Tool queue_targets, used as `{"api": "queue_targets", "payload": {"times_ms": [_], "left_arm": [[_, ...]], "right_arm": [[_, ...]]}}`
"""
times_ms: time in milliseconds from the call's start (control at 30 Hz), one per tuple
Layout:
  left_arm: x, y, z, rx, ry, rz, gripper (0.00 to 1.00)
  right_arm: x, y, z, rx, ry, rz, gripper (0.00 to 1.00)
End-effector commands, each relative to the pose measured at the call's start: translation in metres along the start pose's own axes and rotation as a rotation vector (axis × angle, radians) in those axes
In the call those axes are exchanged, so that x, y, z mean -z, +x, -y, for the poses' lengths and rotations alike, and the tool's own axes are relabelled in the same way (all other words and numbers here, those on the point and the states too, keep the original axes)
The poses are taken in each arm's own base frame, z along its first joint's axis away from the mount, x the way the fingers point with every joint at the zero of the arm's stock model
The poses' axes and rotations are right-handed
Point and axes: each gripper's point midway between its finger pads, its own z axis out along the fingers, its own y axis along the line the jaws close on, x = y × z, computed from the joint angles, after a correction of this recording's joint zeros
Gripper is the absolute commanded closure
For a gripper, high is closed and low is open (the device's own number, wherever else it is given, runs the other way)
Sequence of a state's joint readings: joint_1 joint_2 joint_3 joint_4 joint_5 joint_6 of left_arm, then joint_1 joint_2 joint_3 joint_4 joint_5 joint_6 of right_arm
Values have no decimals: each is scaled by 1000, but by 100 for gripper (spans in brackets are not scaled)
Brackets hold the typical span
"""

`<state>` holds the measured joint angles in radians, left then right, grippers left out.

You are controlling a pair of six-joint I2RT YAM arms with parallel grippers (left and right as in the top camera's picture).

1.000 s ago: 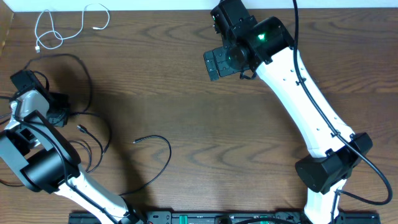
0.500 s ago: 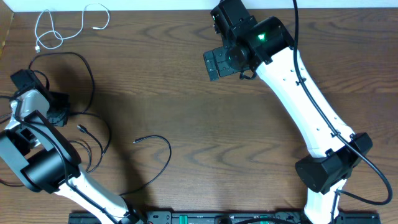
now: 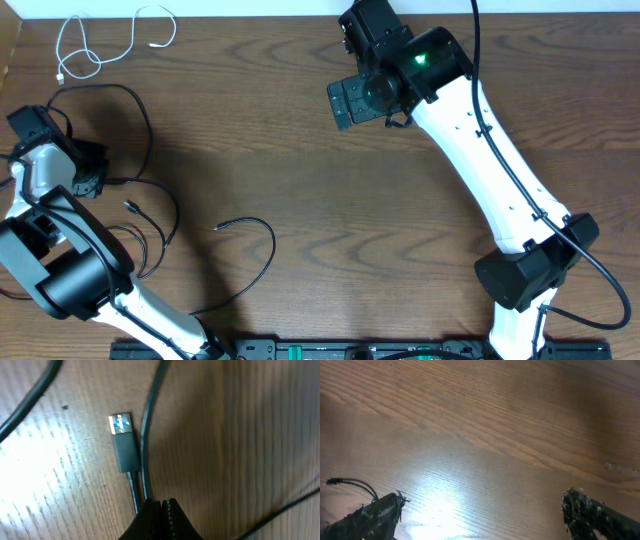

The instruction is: Untangle cables

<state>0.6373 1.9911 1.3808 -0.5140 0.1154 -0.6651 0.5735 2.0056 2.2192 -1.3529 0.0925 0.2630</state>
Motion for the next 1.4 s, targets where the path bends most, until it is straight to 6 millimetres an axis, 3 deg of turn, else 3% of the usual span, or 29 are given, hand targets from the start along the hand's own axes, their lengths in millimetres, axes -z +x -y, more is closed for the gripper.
{"api": "queue_targets", "payload": {"times_ms": [0,167,300,500,600,733,1000,1367], "left_arm": [[18,-1,10,-109,34,10,87],[21,3,-35,-38,-193,22,87],[21,13,-47,-26,-237,-9,87],[21,47,-47,-24,-207,-160,61],[23,61,-39,-104,-146,-242,48],[30,83,-45,-132,-150,-346,48],[27,90,-53,-133,-178,-360,44],[25,121,-72,-146,-241,-444,45]], "right_arm": [[-5,1,1,-16,2,-12,1],[-5,2,0,-16,-4,-14,1],[-5,2,-2,-16,-16,-17,1],[-5,2,-2,-43,-16,-16,1],[-5,2,-2,-74,-16,-17,1],[-5,2,-2,-75,-16,-18,1],[-5,-1,-3,-76,-20,-7,1],[-5,0,-4,-117,-22,-8,1]]}}
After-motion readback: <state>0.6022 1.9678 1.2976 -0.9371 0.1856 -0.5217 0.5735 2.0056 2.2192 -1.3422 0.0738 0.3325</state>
